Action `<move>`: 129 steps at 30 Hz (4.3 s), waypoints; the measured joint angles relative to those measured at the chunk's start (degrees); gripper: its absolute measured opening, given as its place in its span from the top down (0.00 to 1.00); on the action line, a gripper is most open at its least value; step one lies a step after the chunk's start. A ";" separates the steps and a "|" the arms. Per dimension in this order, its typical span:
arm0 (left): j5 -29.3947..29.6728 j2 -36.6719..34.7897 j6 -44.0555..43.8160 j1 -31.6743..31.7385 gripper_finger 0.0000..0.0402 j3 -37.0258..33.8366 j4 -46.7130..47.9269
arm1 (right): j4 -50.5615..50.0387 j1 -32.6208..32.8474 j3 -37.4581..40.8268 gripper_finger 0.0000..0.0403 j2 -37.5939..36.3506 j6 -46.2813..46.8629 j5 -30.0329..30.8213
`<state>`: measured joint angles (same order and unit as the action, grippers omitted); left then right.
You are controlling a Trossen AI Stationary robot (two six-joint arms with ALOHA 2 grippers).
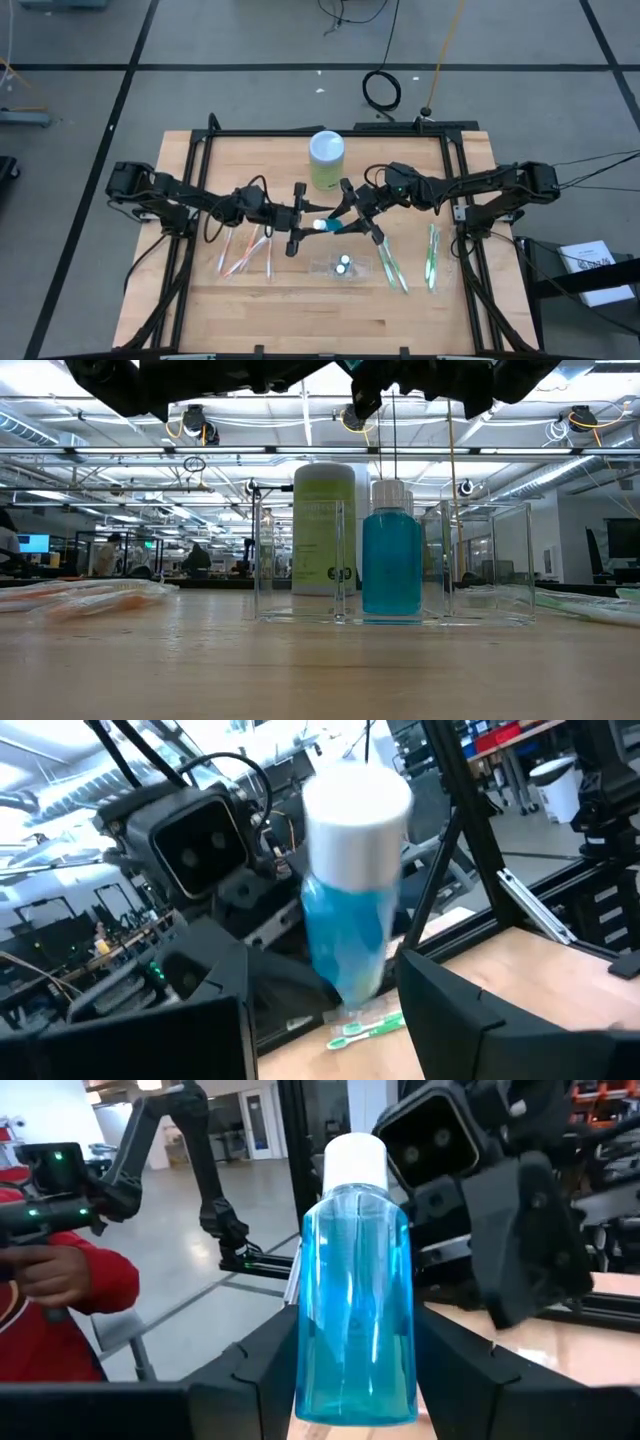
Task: Pick & Place toothbrushing station
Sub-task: Put the mouthwash into the middle center of the transparent organizer
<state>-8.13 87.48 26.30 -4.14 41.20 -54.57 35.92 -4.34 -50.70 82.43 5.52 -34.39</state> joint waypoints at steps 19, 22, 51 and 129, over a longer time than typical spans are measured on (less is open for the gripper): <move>-8.72 0.59 0.40 1.43 0.91 3.27 2.26 | 1.97 -0.02 -0.02 0.59 1.19 1.24 -0.10; -9.84 0.61 0.37 1.62 0.98 3.27 2.23 | 1.92 -0.02 -0.02 0.59 1.19 1.10 -0.21; 7.74 -4.94 -10.10 1.53 1.00 3.24 17.38 | -24.46 -1.22 0.07 0.47 -3.48 -13.66 30.32; 14.84 -4.85 -11.71 1.90 1.00 3.22 23.37 | -38.45 5.20 -19.18 0.65 0.67 -19.96 36.20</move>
<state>6.71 82.63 14.59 -2.25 44.42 -31.19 -2.53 0.86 -69.87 83.10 -14.44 1.81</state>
